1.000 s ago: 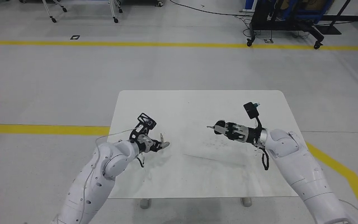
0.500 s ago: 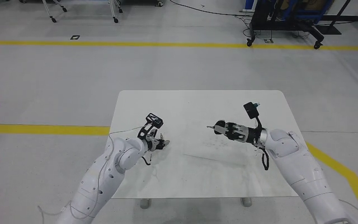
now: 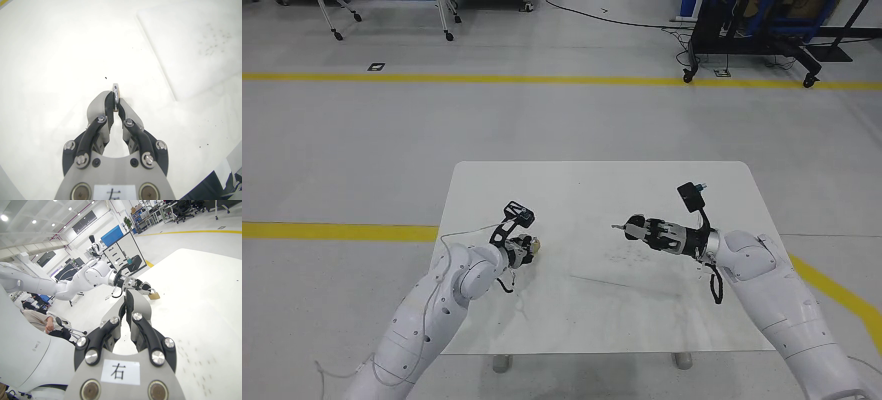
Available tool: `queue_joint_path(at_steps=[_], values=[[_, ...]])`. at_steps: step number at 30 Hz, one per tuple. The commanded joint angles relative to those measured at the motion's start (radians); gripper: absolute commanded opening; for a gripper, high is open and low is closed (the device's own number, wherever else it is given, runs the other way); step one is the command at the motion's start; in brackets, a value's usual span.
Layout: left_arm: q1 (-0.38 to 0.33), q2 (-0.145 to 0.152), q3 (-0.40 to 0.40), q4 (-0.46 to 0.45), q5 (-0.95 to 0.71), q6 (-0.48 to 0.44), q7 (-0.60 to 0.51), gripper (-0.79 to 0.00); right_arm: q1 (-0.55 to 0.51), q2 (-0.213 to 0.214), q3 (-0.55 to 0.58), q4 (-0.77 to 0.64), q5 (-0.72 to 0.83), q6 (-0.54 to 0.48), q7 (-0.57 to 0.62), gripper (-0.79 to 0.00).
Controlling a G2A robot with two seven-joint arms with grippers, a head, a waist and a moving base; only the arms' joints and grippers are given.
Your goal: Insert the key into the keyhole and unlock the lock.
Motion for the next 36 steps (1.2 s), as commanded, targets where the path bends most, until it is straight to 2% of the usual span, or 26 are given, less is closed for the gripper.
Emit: queue_joint_path(at_steps=[1,5,6,11,16,20,27,29,30,31,36], values=[[-0.004,-0.002,0.003,0.004,0.000,0.001,-0.003,-0.785,0.000,0.000,0.000,0.000,0.000,0.000,0.000,-0.785],[-0.009,-0.003,0.003,0.009,0.003,-0.001,-0.003,-0.782,0.000,0.000,0.000,0.000,0.000,0.000,0.000,-0.785],[-0.009,-0.003,0.002,0.010,0.002,-0.001,-0.001,-0.714,0.000,0.000,0.000,0.000,0.000,0.000,0.000,-0.785],[-0.011,-0.005,0.001,0.019,0.001,-0.004,0.003,-0.486,0.000,0.000,0.000,0.000,0.000,0.000,0.000,-0.785],[-0.018,-0.008,0.005,0.022,-0.002,-0.009,0.002,-0.453,0.000,0.000,0.000,0.000,0.000,0.000,0.000,-0.785],[-0.025,-0.011,0.008,0.026,-0.001,-0.010,0.000,-0.465,0.000,0.000,0.000,0.000,0.000,0.000,0.000,-0.785],[-0.047,-0.018,0.032,0.052,0.046,0.006,-0.001,-0.539,0.000,0.000,0.000,0.000,0.000,0.000,0.000,-0.785],[-0.056,-0.022,0.044,0.062,0.060,0.015,0.011,-0.625,0.000,0.000,0.000,0.000,0.000,0.000,0.000,-0.785],[-0.059,-0.024,0.047,0.064,0.065,0.021,0.020,-0.727,0.000,0.000,0.000,0.000,0.000,0.000,0.000,-0.785],[-0.062,-0.026,0.050,0.068,0.066,0.025,0.025,-0.785,0.000,0.000,0.000,0.000,0.000,0.000,0.000,-0.785],[-0.072,-0.032,0.053,0.084,0.053,0.016,0.025,-0.785,0.000,0.000,0.000,0.000,0.000,0.000,0.000,-0.785]])
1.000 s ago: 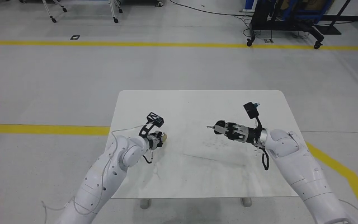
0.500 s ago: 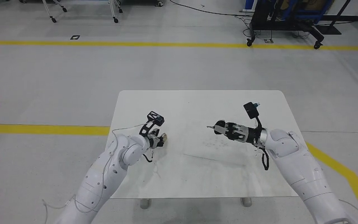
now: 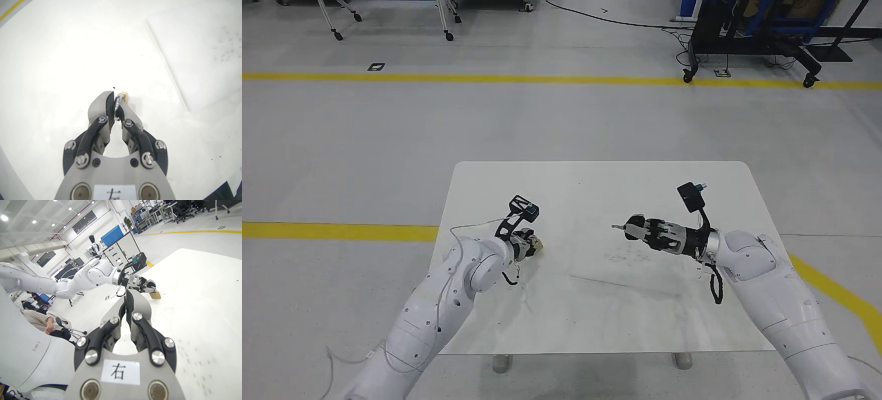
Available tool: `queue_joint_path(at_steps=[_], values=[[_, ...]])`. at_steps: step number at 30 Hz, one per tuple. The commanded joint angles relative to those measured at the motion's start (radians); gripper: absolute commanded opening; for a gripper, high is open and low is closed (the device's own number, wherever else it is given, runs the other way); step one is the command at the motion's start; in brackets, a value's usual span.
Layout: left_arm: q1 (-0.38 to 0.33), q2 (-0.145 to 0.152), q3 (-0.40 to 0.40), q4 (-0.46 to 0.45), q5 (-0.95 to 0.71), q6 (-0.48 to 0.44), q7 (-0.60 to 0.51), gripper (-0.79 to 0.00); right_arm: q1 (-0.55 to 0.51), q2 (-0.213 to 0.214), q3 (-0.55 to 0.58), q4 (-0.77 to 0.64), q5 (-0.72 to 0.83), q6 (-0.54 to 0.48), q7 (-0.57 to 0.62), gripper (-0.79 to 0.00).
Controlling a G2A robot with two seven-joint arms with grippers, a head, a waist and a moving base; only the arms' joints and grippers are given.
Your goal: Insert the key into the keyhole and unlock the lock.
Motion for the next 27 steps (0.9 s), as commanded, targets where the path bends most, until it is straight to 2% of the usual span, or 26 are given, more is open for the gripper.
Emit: queue_joint_path(at_steps=[1,10,14,24,27], values=[[-0.003,-0.002,0.000,0.007,-0.005,-0.005,-0.003,-0.785,0.000,0.000,0.000,0.000,0.000,0.000,0.000,-0.785],[0.002,-0.002,-0.022,0.016,-0.024,-0.024,0.020,-0.785,0.000,0.000,0.000,0.000,0.000,0.000,0.000,-0.785],[0.015,0.001,-0.042,-0.013,-0.019,-0.049,0.103,-0.785,0.000,0.000,0.000,0.000,0.000,0.000,0.000,-0.785],[0.015,0.001,-0.042,-0.013,-0.019,-0.049,0.103,-0.785,0.000,0.000,0.000,0.000,0.000,0.000,0.000,-0.785],[0.030,0.001,-0.096,0.019,-0.233,-0.161,0.151,-0.785,0.000,0.000,0.000,0.000,0.000,0.000,0.000,-0.785]])
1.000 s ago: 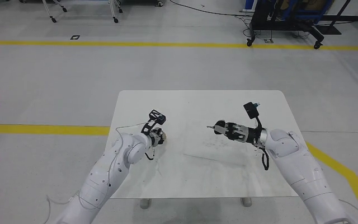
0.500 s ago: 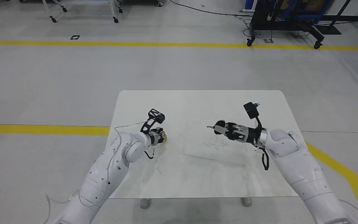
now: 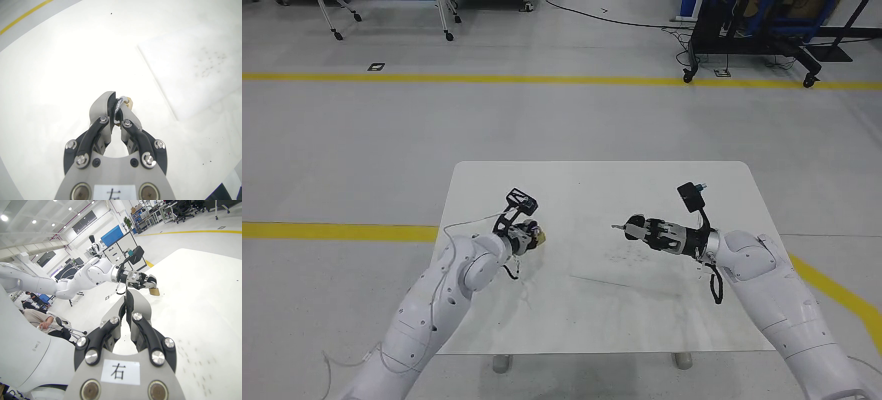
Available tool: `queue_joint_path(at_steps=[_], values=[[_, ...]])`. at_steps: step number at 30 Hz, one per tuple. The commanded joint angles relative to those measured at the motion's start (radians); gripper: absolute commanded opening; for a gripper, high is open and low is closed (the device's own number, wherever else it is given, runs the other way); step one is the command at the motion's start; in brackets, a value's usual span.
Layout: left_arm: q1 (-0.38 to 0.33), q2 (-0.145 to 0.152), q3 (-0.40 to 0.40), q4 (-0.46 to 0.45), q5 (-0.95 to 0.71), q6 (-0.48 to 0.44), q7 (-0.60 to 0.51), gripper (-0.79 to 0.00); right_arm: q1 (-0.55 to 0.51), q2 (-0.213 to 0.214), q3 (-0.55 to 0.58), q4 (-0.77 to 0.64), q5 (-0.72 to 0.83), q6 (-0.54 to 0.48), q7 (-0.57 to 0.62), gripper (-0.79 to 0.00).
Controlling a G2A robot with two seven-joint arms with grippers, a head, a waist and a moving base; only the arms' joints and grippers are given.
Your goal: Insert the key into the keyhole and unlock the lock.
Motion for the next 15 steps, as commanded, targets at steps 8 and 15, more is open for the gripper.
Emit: queue_joint_path(at_steps=[8,15], values=[[-0.125,-0.017,-0.087,0.357,-0.831,-0.449,-0.131,-0.785,0.000,0.000,0.000,0.000,0.000,0.000,0.000,-0.785],[-0.236,-0.051,-0.039,0.547,-1.252,-0.536,-0.391,-0.785,0.000,0.000,0.000,0.000,0.000,0.000,0.000,-0.785]])
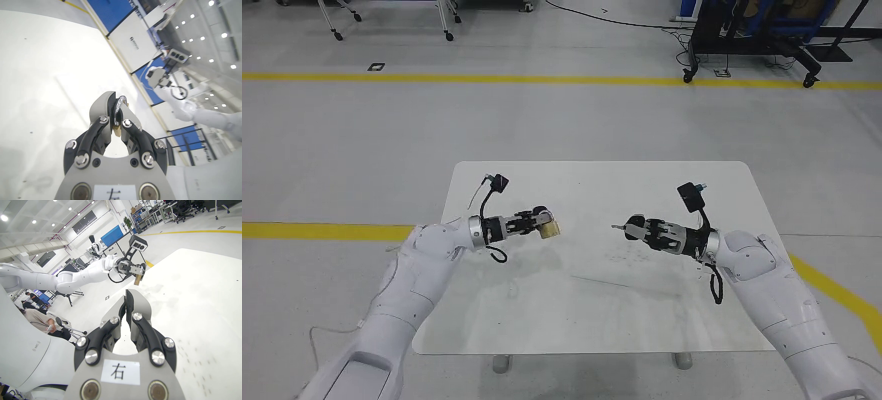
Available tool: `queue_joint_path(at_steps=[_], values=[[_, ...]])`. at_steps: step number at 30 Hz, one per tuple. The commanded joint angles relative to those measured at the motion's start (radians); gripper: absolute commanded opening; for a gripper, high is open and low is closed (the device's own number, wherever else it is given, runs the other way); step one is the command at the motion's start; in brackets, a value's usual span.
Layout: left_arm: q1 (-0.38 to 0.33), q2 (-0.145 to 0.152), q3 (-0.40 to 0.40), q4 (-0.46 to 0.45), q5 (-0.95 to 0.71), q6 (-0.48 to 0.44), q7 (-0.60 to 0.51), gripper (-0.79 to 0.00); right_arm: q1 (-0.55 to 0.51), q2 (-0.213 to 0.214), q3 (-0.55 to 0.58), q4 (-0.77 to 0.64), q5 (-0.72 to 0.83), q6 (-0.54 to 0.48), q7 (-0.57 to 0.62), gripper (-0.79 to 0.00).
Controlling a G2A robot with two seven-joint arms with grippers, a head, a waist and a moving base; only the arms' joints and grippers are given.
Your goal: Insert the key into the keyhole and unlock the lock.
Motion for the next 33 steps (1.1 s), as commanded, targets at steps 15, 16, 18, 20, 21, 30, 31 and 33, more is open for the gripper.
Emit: queue_joint_path(at_steps=[15,16,18,20,21,30,31,33], values=[[-0.022,-0.015,0.021,0.034,-0.287,0.498,-0.205,-0.785,0.000,0.000,0.000,0.000,0.000,0.000,0.000,-0.785],[-0.041,-0.020,0.022,0.057,-0.320,0.548,-0.226,-0.785,0.000,0.000,0.000,0.000,0.000,0.000,0.000,-0.785],[-0.068,-0.034,0.027,0.105,-0.397,0.644,-0.245,-0.785,0.000,0.000,0.000,0.000,0.000,0.000,0.000,-0.785],[-0.104,-0.042,0.042,0.152,-0.384,0.672,-0.222,-0.785,0.000,0.000,0.000,0.000,0.000,0.000,0.000,-0.785],[-0.104,-0.042,0.042,0.152,-0.384,0.672,-0.222,-0.785,0.000,0.000,0.000,0.000,0.000,0.000,0.000,-0.785],[-0.104,-0.042,0.042,0.152,-0.384,0.672,-0.222,-0.785,0.000,0.000,0.000,0.000,0.000,0.000,0.000,-0.785],[-0.104,-0.042,0.042,0.152,-0.384,0.672,-0.222,-0.785,0.000,0.000,0.000,0.000,0.000,0.000,0.000,-0.785],[-0.086,-0.042,0.042,0.146,-0.384,0.688,-0.180,-0.785,0.000,0.000,0.000,0.000,0.000,0.000,0.000,-0.785]])
